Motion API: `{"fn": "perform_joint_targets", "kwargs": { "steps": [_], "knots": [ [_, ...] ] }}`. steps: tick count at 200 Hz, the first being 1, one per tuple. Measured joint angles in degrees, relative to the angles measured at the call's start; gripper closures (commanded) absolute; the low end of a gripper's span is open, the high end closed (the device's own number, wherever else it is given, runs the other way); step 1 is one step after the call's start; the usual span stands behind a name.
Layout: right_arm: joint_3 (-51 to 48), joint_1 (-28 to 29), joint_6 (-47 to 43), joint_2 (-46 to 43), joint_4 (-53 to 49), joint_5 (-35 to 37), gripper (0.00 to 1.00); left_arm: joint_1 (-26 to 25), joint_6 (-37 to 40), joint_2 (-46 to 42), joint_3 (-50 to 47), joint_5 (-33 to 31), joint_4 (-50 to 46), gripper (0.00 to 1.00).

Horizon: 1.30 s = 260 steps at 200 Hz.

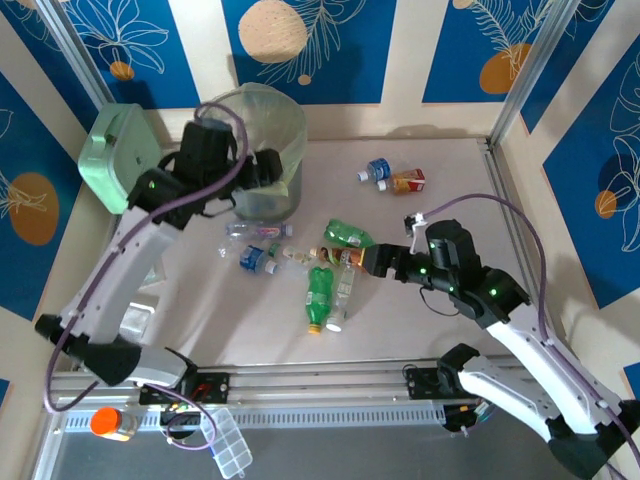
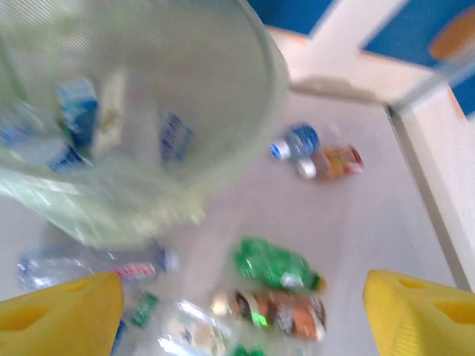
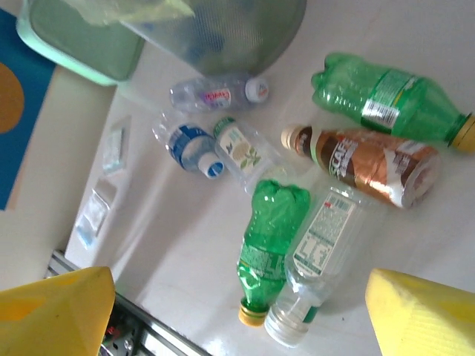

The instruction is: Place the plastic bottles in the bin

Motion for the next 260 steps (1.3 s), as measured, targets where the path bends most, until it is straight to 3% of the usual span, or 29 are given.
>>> {"fn": "perform_joint_targets", "kwargs": {
  "steps": [18, 59, 127, 169, 260],
  "knots": [
    [-0.04, 2.93, 0.92, 2.32, -0.44, 1.4, 0.14, -2.51, -1.31, -6.16, -10.27, 1.92, 2.93, 0.17],
    [0.07, 9.53, 3.52, 7.34, -1.64, 6.45, 0.17, -2.58, -2.71, -17.0, -30.4, 2.05, 4.11, 0.17],
    [2.97, 11.3, 9.07, 21.79, -7.85, 13.97, 0.17, -2.58, -6.29, -31.01, -49.16, 2.36, 6.25, 0.17],
    [6.23, 10.29, 12.57, 29.97, -9.18, 15.52, 0.18, -2.58, -8.96, -30.99, -54.29, 4.66, 8.5, 0.17],
    [8.63, 7.21, 16.94, 42.27, -5.51, 13.92, 0.18, -2.58, -8.85, -31.39, -54.47, 5.09, 8.9, 0.17]
  ]
}}
